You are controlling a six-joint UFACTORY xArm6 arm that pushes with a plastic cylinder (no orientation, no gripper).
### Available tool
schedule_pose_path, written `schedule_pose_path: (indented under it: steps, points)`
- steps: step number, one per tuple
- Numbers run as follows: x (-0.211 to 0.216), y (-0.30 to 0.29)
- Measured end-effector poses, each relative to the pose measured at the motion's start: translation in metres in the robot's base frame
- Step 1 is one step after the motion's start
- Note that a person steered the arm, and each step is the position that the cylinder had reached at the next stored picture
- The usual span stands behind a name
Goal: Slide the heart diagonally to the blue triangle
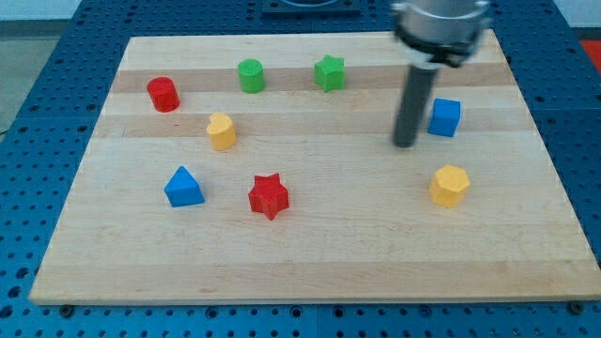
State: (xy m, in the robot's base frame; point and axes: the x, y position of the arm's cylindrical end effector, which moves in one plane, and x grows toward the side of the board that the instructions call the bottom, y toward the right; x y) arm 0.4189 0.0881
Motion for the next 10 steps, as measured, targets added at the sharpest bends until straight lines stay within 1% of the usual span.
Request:
schedule_pose_path:
  steps: [1, 2, 3, 4, 5, 6, 7, 8, 9, 10]
  points:
    - [-0.001, -0.026]
    - [-0.019, -0.032]
    - [-0.039, -0.053]
    - [-0.039, -0.068]
    - [-0.042, -0.071]
    - [-0.060, -0.087]
    - [-0.084, -0.145]
    - [-0.081, -0.234]
    - [-0.032, -0.194]
    - [0.000, -0.145]
